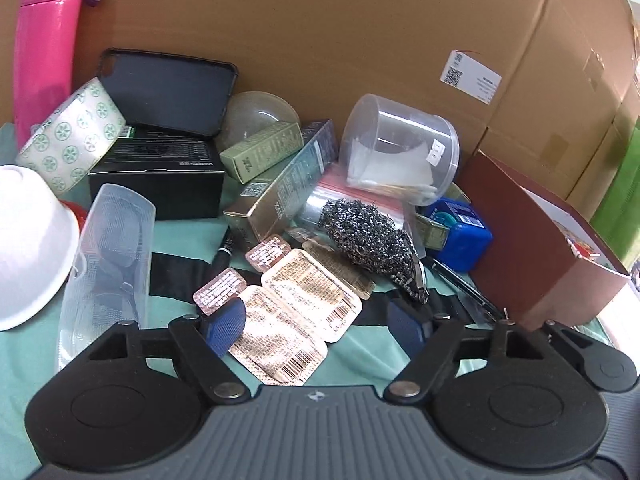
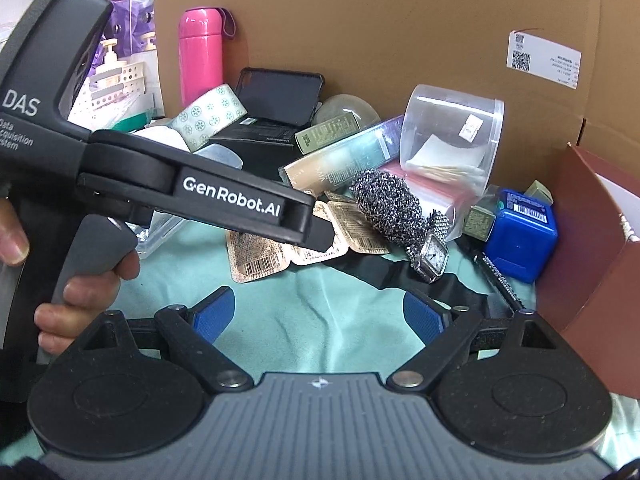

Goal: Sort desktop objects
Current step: 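Move the left gripper down to the copper foil blister packs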

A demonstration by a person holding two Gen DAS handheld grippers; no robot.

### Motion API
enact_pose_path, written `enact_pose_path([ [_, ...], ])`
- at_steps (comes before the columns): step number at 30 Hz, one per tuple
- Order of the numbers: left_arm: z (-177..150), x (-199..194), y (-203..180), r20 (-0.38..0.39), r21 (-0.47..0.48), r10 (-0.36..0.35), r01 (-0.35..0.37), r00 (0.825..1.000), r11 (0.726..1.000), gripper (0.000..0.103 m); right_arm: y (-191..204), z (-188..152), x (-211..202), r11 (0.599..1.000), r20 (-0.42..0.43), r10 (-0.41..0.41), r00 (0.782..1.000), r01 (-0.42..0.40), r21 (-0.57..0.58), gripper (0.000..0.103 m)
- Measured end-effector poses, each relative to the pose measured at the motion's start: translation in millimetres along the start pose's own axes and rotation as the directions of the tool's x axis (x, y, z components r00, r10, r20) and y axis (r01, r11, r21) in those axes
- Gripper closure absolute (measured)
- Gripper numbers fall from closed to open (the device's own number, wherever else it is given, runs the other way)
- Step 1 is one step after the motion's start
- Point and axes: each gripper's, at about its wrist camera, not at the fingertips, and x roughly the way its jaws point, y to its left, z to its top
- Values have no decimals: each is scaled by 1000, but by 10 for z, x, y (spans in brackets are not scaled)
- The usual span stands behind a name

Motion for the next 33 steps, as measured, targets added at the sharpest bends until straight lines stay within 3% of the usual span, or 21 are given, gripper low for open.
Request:
enact_pose_path([
  [3,43,20,13,-4,-9,-5,5,1000,1000,23,-20,3,32,1000,-9,-4,1000,4,6,14],
  [17,183,217,43,-18,97,104,-101,994,990,13,-78,26,183,999,-36,18,999,-16,31,14],
  [22,142,195,-26,-67,104,33,-26,997,994,20,-83,33,218,999,-38,31,999,-29,30,14],
  [28,105,84,-102,-37,121,28,-23,999,992,20,-95,37,227,999,-40,38,998,-37,26,14],
  [33,30,49,-131,-109,106,-130,141,986,984,23,-89,30,230,999,-40,41,998,-40,20,14],
])
